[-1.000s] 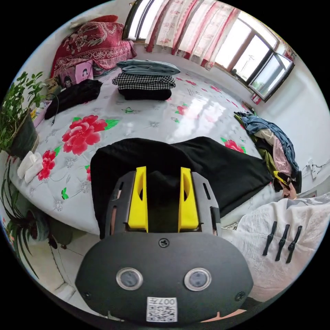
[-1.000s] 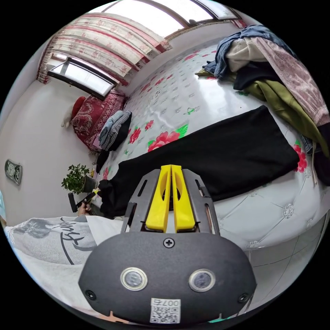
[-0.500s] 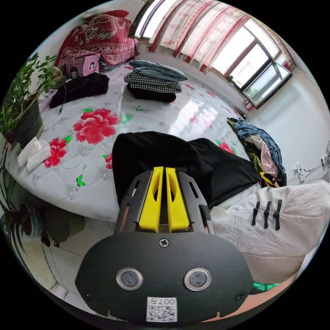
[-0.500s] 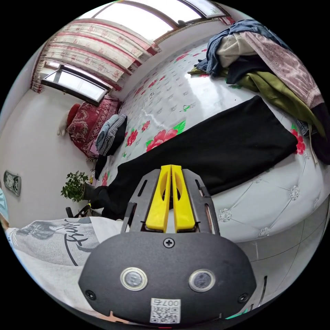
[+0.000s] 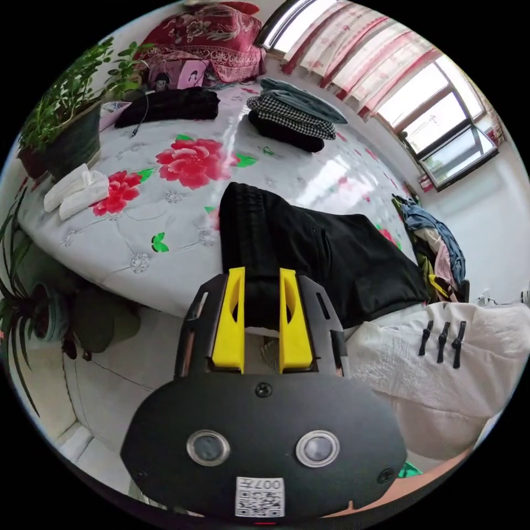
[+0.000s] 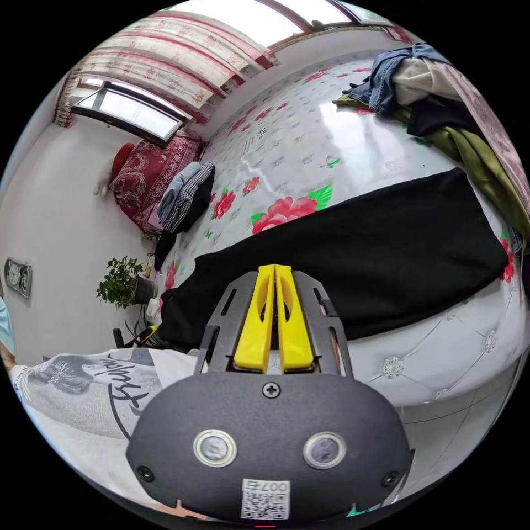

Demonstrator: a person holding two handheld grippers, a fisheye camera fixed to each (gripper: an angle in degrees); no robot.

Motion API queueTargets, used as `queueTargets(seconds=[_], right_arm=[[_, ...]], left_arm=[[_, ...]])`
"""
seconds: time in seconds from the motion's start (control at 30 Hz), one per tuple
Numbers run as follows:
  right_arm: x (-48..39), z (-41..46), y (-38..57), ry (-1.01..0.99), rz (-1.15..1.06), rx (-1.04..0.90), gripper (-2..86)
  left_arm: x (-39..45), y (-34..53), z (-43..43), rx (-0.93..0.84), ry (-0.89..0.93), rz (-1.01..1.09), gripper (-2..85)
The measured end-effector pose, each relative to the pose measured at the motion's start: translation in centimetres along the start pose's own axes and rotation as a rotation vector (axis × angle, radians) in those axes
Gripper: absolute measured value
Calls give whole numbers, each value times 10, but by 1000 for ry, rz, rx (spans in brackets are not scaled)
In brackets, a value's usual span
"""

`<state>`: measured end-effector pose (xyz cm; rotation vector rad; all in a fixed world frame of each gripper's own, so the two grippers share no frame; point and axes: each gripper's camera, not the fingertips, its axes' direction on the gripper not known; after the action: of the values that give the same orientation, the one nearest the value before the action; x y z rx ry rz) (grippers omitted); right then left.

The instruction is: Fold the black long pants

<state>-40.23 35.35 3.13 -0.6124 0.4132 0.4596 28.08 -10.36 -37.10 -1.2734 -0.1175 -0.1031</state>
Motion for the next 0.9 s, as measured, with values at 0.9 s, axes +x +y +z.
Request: queueTargets(seconds=[0.9], right_arm=[[231,-84,51,-6,797,544,36]], left_arm=[[-174,124,-60,325,188,-680,121]])
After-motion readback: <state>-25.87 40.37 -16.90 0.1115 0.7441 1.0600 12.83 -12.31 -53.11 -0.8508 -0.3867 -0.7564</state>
